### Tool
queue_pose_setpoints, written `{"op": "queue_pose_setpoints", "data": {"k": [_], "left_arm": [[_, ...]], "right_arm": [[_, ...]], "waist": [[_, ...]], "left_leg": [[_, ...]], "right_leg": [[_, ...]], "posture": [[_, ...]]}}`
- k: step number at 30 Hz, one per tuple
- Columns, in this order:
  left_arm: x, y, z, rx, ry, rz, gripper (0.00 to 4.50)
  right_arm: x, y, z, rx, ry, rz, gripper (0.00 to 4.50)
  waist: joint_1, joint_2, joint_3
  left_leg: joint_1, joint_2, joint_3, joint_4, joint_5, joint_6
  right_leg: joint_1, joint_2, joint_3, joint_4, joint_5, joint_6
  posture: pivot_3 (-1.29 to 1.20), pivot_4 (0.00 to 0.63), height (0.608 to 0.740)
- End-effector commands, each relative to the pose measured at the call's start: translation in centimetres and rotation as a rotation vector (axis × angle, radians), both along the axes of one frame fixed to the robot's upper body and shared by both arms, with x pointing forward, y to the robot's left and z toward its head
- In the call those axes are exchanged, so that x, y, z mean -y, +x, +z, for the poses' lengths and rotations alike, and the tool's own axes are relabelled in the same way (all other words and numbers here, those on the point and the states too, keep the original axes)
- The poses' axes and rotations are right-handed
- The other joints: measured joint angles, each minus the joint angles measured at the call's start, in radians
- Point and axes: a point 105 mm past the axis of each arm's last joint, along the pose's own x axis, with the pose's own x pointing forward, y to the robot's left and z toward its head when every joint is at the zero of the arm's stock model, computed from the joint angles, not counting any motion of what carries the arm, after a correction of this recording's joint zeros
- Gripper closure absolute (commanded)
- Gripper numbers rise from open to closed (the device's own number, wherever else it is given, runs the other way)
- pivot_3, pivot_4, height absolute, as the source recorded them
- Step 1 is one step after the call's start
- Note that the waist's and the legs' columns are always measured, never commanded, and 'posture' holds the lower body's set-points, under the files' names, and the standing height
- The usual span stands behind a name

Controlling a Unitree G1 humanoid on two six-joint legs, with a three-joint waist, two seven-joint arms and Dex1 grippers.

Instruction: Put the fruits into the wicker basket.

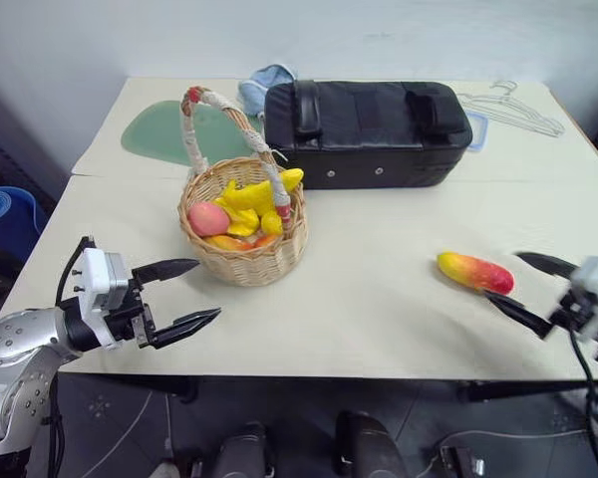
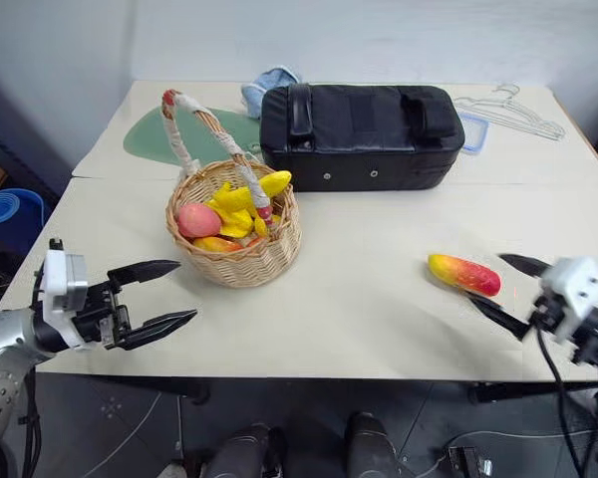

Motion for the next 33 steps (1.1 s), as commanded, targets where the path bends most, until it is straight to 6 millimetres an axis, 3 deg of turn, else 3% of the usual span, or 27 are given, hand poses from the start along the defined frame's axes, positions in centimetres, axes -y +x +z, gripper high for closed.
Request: {"op": "queue_pose_setpoints", "data": {"k": [1,5,9,13,17,23,30,33], "left_arm": [[1.0,-0.4,0.2,0.011,0.028,-0.072,0.00],[1.7,-1.0,-0.3,-0.005,0.042,-0.123,0.00],[2.2,-1.5,-0.5,-0.017,0.050,-0.174,0.00],[2.8,-1.8,-0.4,-0.036,0.036,-0.206,0.00],[3.2,-1.3,-0.3,-0.017,0.033,-0.202,0.00],[3.4,-0.8,0.1,0.019,0.034,-0.192,0.00],[2.9,-1.1,0.1,0.023,0.050,-0.162,0.00],[3.0,-1.2,0.2,0.019,0.043,-0.157,0.00]], "right_arm": [[2.9,-2.5,-0.3,0.017,0.007,-0.141,0.06],[3.7,-3.9,-1.0,0.013,0.005,-0.207,0.06],[2.7,-4.1,-1.2,0.004,0.020,-0.169,0.06],[-0.3,-1.1,1.9,0.018,0.032,0.019,0.06],[-1.2,2.6,2.7,-0.064,-0.050,0.119,0.06],[-1.8,7.3,1.1,-0.354,-0.126,0.228,0.06],[-2.8,9.6,0.3,-0.544,-0.117,0.299,0.06],[-3.1,10.6,-0.3,-0.549,-0.106,0.281,0.62]], "waist": [[0.001,0.000,0.000],[-0.006,0.001,0.000],[-0.008,0.001,-0.001],[-0.018,0.002,-0.001],[-0.023,0.002,0.000],[-0.017,0.001,0.000],[-0.024,0.002,0.000],[-0.024,0.002,0.000]], "left_leg": [[0.000,0.000,0.000,0.000,0.000,0.000],[0.000,0.001,0.001,-0.001,0.000,0.000],[0.000,0.001,0.000,-0.001,0.000,-0.001],[0.000,0.001,0.001,0.000,0.000,0.000],[0.000,0.001,0.001,0.001,0.000,0.001],[-0.003,0.001,0.001,0.001,0.001,0.001],[-0.003,0.001,0.003,0.002,0.001,0.002],[-0.003,0.001,0.003,0.003,0.001,0.002]], "right_leg": [[0.000,0.000,0.000,0.000,0.000,0.000],[-0.001,0.000,0.002,0.000,0.000,-0.001],[-0.001,0.000,0.002,0.000,0.000,-0.001],[-0.001,0.000,0.002,0.000,0.000,-0.001],[-0.002,0.000,0.004,0.001,0.001,-0.001],[-0.003,0.001,0.000,0.001,0.001,-0.001],[-0.003,0.000,0.000,0.000,0.001,0.000],[-0.003,0.000,0.000,0.000,0.001,0.000]], "posture": [[0.00,0.150,0.740],[0.00,0.150,0.740],[0.00,0.150,0.740],[0.00,0.150,0.740],[0.00,0.150,0.740],[0.00,0.150,0.740],[0.00,0.150,0.740],[0.00,0.150,0.740]]}}
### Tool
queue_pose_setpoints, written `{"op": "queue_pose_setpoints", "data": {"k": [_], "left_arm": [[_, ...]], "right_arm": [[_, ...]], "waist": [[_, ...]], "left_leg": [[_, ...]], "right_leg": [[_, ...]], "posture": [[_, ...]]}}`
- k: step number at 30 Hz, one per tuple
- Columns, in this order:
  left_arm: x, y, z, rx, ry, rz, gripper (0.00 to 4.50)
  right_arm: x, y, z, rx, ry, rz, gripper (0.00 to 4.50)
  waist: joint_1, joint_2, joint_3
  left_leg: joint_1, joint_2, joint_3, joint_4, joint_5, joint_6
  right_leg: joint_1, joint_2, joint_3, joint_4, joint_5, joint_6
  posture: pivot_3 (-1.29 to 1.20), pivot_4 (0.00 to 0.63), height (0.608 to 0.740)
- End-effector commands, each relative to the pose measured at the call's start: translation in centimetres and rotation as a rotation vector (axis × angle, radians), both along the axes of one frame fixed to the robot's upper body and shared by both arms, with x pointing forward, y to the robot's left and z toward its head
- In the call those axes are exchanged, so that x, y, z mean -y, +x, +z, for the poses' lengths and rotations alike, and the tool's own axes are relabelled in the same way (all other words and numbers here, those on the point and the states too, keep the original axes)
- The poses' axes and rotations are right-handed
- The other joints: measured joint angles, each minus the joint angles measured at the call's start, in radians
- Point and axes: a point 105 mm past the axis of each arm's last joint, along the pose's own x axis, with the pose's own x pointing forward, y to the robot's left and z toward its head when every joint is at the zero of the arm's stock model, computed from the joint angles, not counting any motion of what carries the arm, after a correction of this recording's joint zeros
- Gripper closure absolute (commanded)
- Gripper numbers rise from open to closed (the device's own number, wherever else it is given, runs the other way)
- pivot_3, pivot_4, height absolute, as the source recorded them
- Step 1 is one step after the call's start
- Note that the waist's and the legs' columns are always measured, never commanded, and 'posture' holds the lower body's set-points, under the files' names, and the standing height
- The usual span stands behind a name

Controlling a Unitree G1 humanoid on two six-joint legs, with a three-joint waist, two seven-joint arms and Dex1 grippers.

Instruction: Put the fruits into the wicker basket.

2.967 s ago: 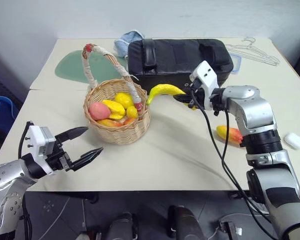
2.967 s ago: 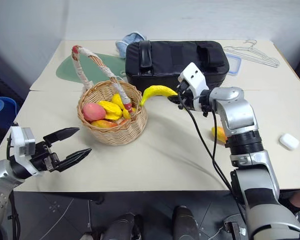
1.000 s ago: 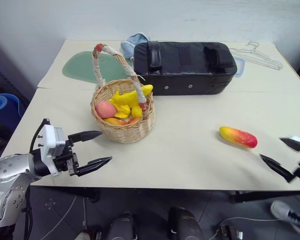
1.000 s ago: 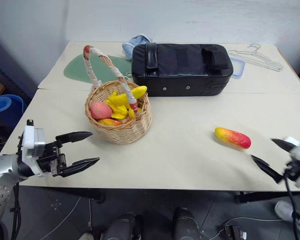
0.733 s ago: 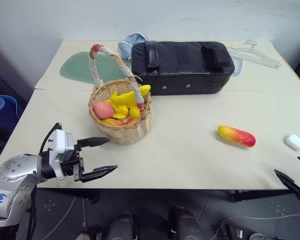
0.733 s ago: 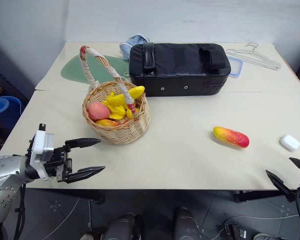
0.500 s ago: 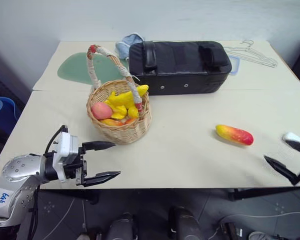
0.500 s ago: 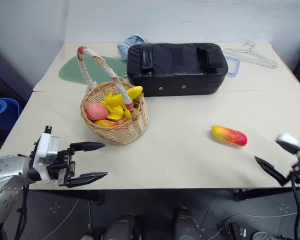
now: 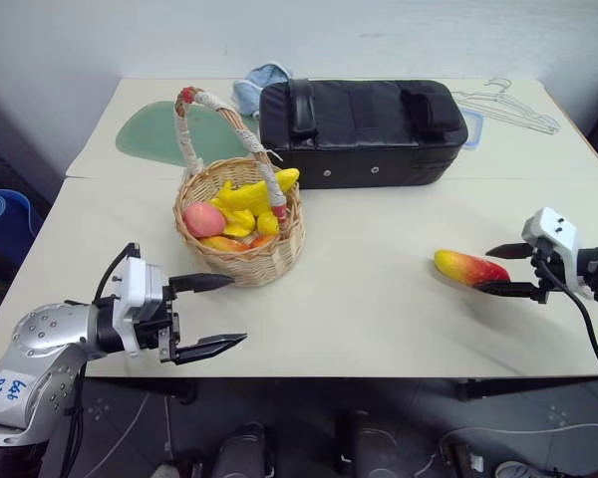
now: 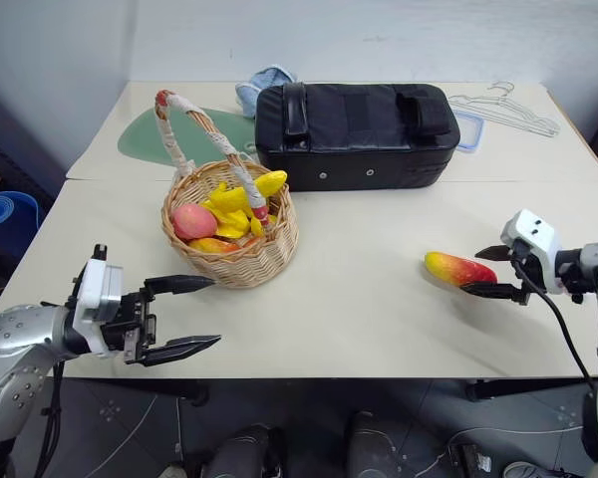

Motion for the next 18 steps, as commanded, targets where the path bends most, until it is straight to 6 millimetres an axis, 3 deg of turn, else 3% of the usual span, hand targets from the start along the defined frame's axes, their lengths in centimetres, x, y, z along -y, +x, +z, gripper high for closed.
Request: {"op": "queue_pose_setpoints", "data": {"k": [1,5,6,8,11,14,16,18], "left_arm": [[0.2,-0.5,0.9,0.041,0.000,-0.006,0.00],[-0.2,-0.4,1.0,0.039,-0.006,0.026,0.00],[-0.5,-0.3,1.1,0.041,-0.015,0.046,0.00],[-1.1,0.1,1.4,0.053,-0.039,0.088,0.00],[-2.6,0.7,2.1,0.053,-0.126,0.193,0.00],[-3.2,0.7,2.6,0.053,-0.153,0.232,0.00],[-4.0,0.9,3.1,0.065,-0.165,0.260,0.00],[-4.2,1.1,3.4,0.072,-0.178,0.273,0.00]], "right_arm": [[0.2,0.2,-0.6,-0.022,-0.032,0.005,0.93],[-0.8,0.4,-0.4,-0.029,0.016,0.056,2.38],[-1.5,0.4,0.1,-0.016,0.045,0.090,2.52],[-3.1,0.4,1.3,-0.005,0.125,0.157,2.61],[-8.2,1.6,7.0,0.146,0.309,0.299,2.61],[-11.4,2.6,10.3,0.198,0.403,0.302,2.61],[-14.6,3.3,13.0,0.205,0.519,0.314,2.61],[-16.9,3.6,14.2,0.201,0.558,0.336,2.61]], "waist": [[0.001,0.000,0.000],[0.001,0.000,0.000],[0.000,0.000,0.000],[-0.002,0.000,0.000],[-0.013,0.003,0.001],[-0.016,0.003,0.002],[-0.011,0.003,0.002],[-0.008,0.003,0.002]], "left_leg": [[0.000,0.000,0.000,0.000,0.000,0.000],[0.000,0.000,0.000,0.000,0.000,0.000],[0.000,0.000,0.000,0.000,0.000,0.000],[0.000,0.000,0.000,0.000,0.000,0.000],[0.001,0.001,0.001,0.000,0.000,-0.001],[0.001,0.002,0.001,0.000,0.001,-0.002],[0.001,0.002,-0.001,0.000,0.000,-0.003],[0.000,0.003,-0.001,0.000,0.000,-0.003]], "right_leg": [[0.000,0.000,0.000,0.000,0.000,0.000],[0.000,0.000,0.000,0.002,0.000,0.000],[0.000,0.000,0.000,0.002,0.000,0.000],[0.000,0.000,0.000,0.002,0.000,0.000],[0.000,0.000,0.001,0.003,0.000,0.000],[-0.003,0.000,0.002,0.011,0.000,0.000],[-0.003,0.000,0.000,0.012,0.000,0.000],[-0.004,0.000,0.000,0.013,0.000,0.000]], "posture": [[0.00,0.150,0.740],[0.00,0.150,0.740],[0.00,0.150,0.740],[0.00,0.150,0.740],[0.00,0.150,0.740],[0.00,0.150,0.740],[0.00,0.150,0.740],[0.00,0.150,0.740]]}}
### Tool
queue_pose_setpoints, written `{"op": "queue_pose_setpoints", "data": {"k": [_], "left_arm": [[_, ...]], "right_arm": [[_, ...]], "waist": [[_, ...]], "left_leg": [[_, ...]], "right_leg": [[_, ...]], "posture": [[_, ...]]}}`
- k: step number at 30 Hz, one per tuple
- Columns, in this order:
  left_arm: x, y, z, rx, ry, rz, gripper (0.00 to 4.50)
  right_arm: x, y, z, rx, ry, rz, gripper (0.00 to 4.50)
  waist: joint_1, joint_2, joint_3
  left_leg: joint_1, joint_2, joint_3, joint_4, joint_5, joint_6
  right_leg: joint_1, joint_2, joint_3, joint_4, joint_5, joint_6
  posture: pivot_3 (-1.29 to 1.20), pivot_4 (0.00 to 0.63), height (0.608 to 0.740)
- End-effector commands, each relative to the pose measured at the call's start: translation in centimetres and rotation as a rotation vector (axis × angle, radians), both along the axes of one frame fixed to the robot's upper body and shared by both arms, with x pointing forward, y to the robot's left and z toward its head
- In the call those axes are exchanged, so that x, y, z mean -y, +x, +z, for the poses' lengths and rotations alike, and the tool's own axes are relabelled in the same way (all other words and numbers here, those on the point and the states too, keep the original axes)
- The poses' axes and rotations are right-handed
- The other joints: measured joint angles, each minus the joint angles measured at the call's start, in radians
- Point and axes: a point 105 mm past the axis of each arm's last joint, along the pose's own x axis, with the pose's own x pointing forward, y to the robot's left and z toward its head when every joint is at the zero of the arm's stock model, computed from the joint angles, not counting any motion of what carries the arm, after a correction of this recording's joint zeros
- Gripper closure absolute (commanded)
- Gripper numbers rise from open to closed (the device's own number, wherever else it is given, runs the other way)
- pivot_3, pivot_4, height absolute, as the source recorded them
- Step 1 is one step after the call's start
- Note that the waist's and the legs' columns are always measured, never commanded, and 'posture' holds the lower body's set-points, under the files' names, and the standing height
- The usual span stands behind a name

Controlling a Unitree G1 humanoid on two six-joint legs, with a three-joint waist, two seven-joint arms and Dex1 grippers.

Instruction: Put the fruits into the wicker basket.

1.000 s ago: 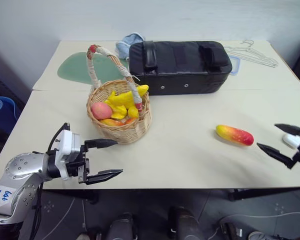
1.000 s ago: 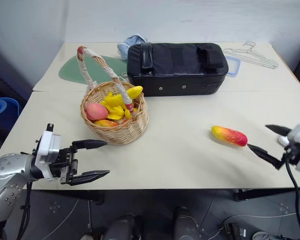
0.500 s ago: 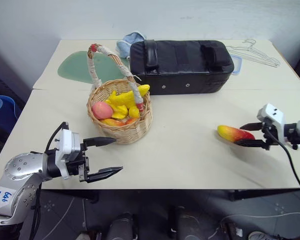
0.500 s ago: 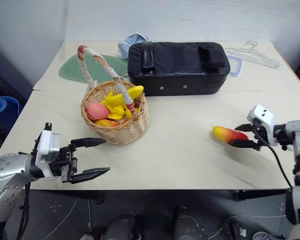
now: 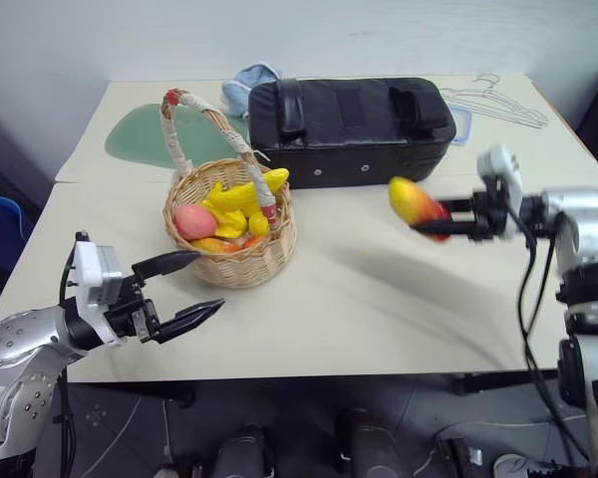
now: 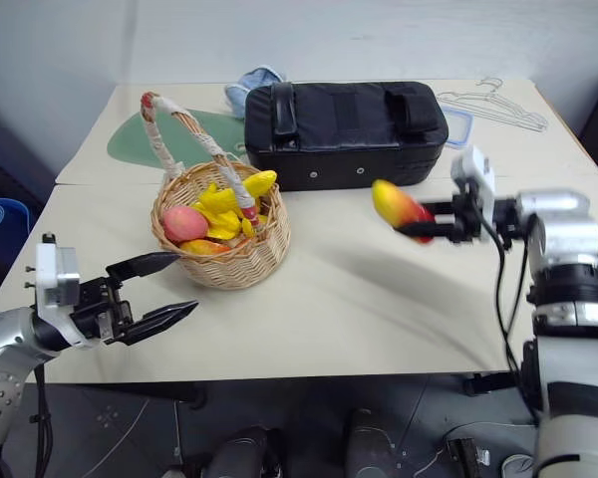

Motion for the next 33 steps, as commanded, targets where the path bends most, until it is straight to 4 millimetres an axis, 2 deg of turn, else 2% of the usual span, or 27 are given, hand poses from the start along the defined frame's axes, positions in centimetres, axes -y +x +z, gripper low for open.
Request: {"op": "queue_pose_setpoints", "data": {"k": [1,5,9,12,15,26,27,30,33], "left_arm": [[-0.4,0.0,1.5,0.051,-0.019,0.020,0.00],[-0.1,0.3,1.6,0.063,-0.021,0.026,0.00],[0.4,0.6,1.4,0.065,-0.027,0.024,0.00],[0.7,0.5,1.0,0.057,-0.027,0.011,0.00],[0.8,0.6,0.8,0.053,-0.032,0.012,0.00],[1.1,1.3,1.3,0.097,-0.084,0.039,0.00],[1.1,1.2,1.2,0.097,-0.083,0.046,0.00],[0.8,0.9,1.1,0.099,-0.084,0.070,0.00],[0.6,0.6,0.8,0.093,-0.083,0.080,0.00]], "right_arm": [[-3.2,0.1,2.1,0.000,0.062,0.034,2.61],[-8.1,1.2,2.7,-0.008,0.087,0.046,2.61],[-10.7,2.6,2.3,0.025,0.065,0.011,2.61],[-13.4,1.1,2.6,0.062,0.041,0.182,2.61],[-15.1,0.5,2.1,0.055,0.001,0.266,2.61],[-19.4,0.3,0.9,0.044,-0.071,0.350,2.61],[-19.6,0.3,0.9,0.059,-0.054,0.347,1.89],[-19.6,0.4,0.7,0.078,-0.041,0.348,1.02],[-18.6,0.9,1.0,0.150,-0.051,0.322,0.03]], "waist": [[0.004,0.000,0.000],[0.011,-0.001,0.000],[0.010,-0.001,0.000],[0.007,-0.001,0.000],[0.000,-0.001,0.000],[-0.020,-0.001,0.000],[-0.020,-0.001,0.000],[-0.021,-0.001,0.000],[-0.020,-0.001,0.000]], "left_leg": [[0.000,0.000,-0.001,0.000,0.000,0.000],[-0.002,0.000,-0.003,0.000,-0.001,-0.001],[-0.004,-0.001,-0.004,0.000,-0.001,-0.001],[-0.004,-0.003,-0.004,0.000,-0.001,-0.001],[-0.004,-0.004,-0.004,-0.001,-0.001,-0.001],[-0.004,-0.001,-0.005,-0.001,-0.001,-0.002],[-0.004,0.000,-0.005,-0.001,-0.001,-0.002],[-0.004,0.000,-0.006,-0.001,-0.001,-0.002],[-0.004,0.000,-0.006,-0.001,-0.001,-0.002]], "right_leg": [[0.000,0.000,-0.001,0.000,0.000,0.000],[-0.001,0.000,-0.003,0.002,0.000,0.000],[-0.002,0.000,-0.004,0.002,0.000,0.001],[-0.002,0.000,-0.005,0.002,0.001,0.001],[-0.002,0.001,-0.006,0.002,0.001,0.001],[-0.002,0.001,-0.006,0.002,0.001,0.001],[-0.002,0.001,-0.006,0.002,0.001,0.001],[-0.002,0.001,-0.006,0.002,0.001,0.001],[-0.002,0.001,-0.006,0.002,0.001,0.001]], "posture": [[0.00,0.150,0.740],[0.00,0.150,0.740],[0.00,0.150,0.740],[0.00,0.150,0.740],[0.00,0.150,0.740],[0.00,0.150,0.740],[0.00,0.150,0.740],[0.00,0.150,0.740],[0.00,0.150,0.740]]}}
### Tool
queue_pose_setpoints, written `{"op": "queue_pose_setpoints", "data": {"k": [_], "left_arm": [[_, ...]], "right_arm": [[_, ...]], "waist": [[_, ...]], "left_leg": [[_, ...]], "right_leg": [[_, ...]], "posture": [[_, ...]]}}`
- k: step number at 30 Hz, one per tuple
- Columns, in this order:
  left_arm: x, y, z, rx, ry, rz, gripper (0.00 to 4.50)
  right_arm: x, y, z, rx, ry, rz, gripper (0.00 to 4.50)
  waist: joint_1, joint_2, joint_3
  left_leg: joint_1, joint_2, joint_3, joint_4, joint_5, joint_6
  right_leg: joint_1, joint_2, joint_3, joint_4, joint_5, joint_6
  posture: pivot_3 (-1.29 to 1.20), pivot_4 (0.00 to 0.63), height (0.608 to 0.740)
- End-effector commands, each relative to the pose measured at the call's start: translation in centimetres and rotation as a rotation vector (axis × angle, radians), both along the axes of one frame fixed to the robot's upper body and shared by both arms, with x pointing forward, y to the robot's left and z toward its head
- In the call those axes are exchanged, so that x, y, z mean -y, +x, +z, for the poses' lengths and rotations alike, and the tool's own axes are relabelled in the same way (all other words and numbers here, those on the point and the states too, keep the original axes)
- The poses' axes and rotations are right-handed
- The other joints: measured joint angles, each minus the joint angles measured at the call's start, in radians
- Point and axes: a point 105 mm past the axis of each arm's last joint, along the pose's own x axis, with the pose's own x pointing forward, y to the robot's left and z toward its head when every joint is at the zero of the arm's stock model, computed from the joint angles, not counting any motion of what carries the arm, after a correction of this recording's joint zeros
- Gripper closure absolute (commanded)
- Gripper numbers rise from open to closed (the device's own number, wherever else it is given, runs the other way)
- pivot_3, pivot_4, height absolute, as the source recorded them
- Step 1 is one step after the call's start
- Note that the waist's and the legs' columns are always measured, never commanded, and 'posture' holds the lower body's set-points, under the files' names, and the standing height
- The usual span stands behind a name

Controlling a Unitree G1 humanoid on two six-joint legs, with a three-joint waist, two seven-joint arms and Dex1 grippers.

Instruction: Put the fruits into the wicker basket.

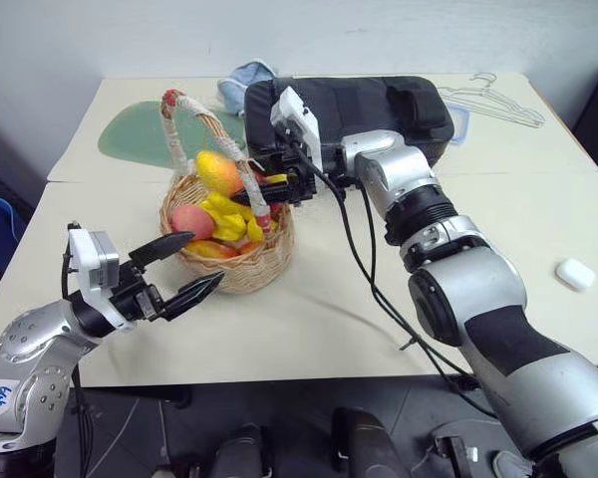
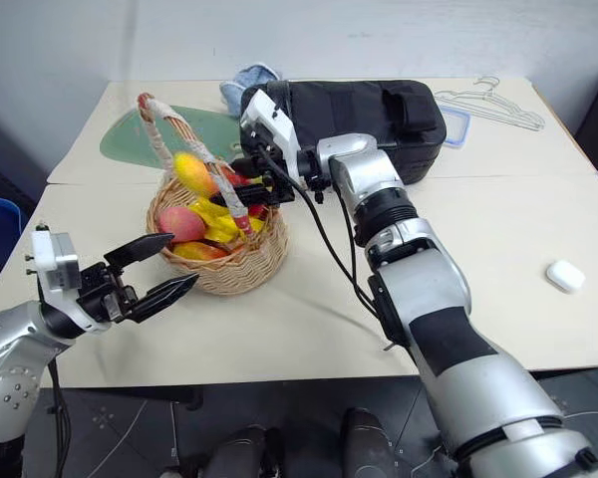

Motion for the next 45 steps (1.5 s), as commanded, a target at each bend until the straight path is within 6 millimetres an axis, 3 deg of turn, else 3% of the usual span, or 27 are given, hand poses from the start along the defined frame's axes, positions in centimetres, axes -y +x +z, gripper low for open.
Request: {"op": "queue_pose_setpoints", "data": {"k": [1,8,10,13,16,20,23,26,29,34,38,41,45], "left_arm": [[-0.3,-0.6,0.8,0.052,0.010,0.018,0.00],[0.0,0.3,0.8,0.061,0.014,0.002,0.00],[0.0,0.5,0.8,0.064,0.013,-0.002,0.00],[0.1,0.6,0.6,0.069,0.013,-0.004,0.00],[-0.4,0.6,0.5,0.069,0.022,0.008,0.00],[-0.9,0.2,0.1,0.038,0.062,0.000,0.00],[-1.3,0.0,0.2,0.027,0.078,-0.004,0.00],[-1.3,-0.1,0.4,0.020,0.081,-0.007,0.00],[-1.2,-0.4,0.4,0.006,0.091,-0.016,0.00],[-1.5,-0.5,0.8,0.007,0.096,0.001,0.00],[-1.3,-0.5,0.9,0.013,0.093,0.009,0.00],[-1.1,-0.6,0.9,0.019,0.084,0.014,0.00],[-1.1,-0.6,0.9,0.023,0.076,0.027,0.00]], "right_arm": [[1.2,0.5,1.8,0.111,0.047,-0.025,0.01],[5.1,2.1,4.7,0.279,0.063,-0.154,0.01],[7.5,2.7,5.9,0.327,0.084,-0.233,0.01],[9.6,3.0,6.5,0.332,0.115,-0.298,0.01],[10.5,0.0,5.2,0.268,0.191,-0.241,0.01],[9.2,-6.4,2.5,0.171,0.314,-0.176,0.01],[7.7,-8.9,1.0,0.163,0.348,-0.200,0.01],[6.3,-8.5,0.6,0.109,0.397,-0.281,0.01],[4.2,-8.8,-0.7,0.139,0.342,-0.257,0.01],[1.7,-6.8,-1.9,0.161,0.303,-0.348,0.01],[0.9,-5.9,-2.7,0.199,0.272,-0.382,0.01],[0.3,-6.2,-3.1,0.188,0.262,-0.339,0.65],[0.3,-6.9,-2.7,0.193,0.280,-0.304,1.99]], "waist": [[0.000,0.000,0.000],[0.004,-0.001,0.000],[0.004,-0.001,0.000],[0.004,-0.001,0.000],[0.004,-0.002,-0.001],[0.009,-0.002,-0.001],[0.007,-0.001,0.000],[0.007,-0.002,-0.001],[0.008,-0.003,-0.001],[0.008,-0.003,-0.001],[0.007,-0.003,-0.001],[0.006,-0.003,-0.001],[0.006,-0.003,-0.001]], "left_leg": [[0.000,0.000,0.000,0.000,0.000,0.000],[0.000,-0.001,0.000,0.001,0.000,0.000],[0.000,-0.001,0.000,0.000,0.000,0.000],[0.000,-0.001,0.000,0.000,0.000,0.000],[0.000,0.000,0.000,-0.001,0.000,0.000],[-0.001,0.004,-0.002,-0.002,-0.001,-0.002],[-0.001,0.004,0.000,-0.001,-0.001,-0.003],[0.001,0.004,0.002,0.001,0.000,-0.002],[0.003,0.004,0.002,0.000,0.000,-0.002],[0.002,0.004,0.001,-0.001,-0.001,-0.003],[0.001,0.004,0.001,-0.001,-0.001,-0.002],[0.001,0.004,0.001,-0.001,-0.001,-0.002],[0.001,0.004,0.001,-0.001,-0.001,-0.002]], "right_leg": [[0.000,0.000,0.000,0.000,0.000,0.000],[0.000,0.000,0.000,0.000,0.000,0.000],[0.000,0.000,0.000,0.000,0.000,0.000],[0.000,0.000,0.000,0.000,0.000,0.000],[0.001,0.000,-0.001,-0.001,0.000,0.000],[0.000,0.002,-0.005,-0.001,0.000,0.000],[-0.001,0.003,-0.004,-0.001,0.000,-0.001],[0.000,0.002,-0.003,-0.001,0.000,-0.002],[0.002,0.002,-0.002,-0.002,0.001,-0.003],[0.000,0.002,-0.002,0.000,0.001,-0.003],[-0.001,0.002,-0.003,-0.001,0.001,-0.003],[-0.001,0.002,-0.003,-0.001,0.001,-0.003],[0.000,0.002,-0.004,-0.001,0.001,-0.003]], "posture": [[0.00,0.150,0.740],[0.00,0.150,0.740],[0.00,0.150,0.740],[0.00,0.150,0.740],[0.00,0.150,0.740],[0.00,0.150,0.740],[0.00,0.150,0.740],[0.00,0.150,0.740],[0.00,0.150,0.740],[0.00,0.150,0.740],[0.00,0.150,0.740],[0.00,0.150,0.740],[0.00,0.150,0.740]]}}
